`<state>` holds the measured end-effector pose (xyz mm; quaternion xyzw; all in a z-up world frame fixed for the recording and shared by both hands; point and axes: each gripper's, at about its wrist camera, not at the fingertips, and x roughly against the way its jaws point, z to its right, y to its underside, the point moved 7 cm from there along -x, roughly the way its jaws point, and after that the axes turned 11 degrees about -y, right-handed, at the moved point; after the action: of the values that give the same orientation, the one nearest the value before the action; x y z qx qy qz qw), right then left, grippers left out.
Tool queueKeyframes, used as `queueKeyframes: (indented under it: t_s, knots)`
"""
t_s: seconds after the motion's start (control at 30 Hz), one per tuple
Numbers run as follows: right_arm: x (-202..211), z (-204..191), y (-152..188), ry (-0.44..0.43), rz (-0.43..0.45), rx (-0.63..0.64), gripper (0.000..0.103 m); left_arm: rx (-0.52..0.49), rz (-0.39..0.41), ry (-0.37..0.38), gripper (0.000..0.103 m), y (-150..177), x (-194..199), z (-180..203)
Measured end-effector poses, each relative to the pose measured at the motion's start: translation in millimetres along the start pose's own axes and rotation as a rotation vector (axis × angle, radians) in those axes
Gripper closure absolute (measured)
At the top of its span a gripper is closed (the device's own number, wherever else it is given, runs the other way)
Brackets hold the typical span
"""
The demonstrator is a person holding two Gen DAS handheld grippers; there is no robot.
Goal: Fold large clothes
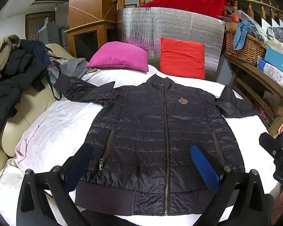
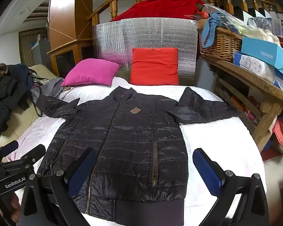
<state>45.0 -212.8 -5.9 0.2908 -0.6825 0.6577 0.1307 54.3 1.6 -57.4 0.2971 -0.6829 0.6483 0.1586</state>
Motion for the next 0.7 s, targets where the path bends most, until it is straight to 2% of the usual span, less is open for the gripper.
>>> queueKeyframes:
  t_s: [0.7]
  knots:
    - [-1.2,1.6,1.0,0.003,0.002,-0.004,0.0,-0.006,-0.003,-0.006,0.0,-0.7,-0.4,1.2]
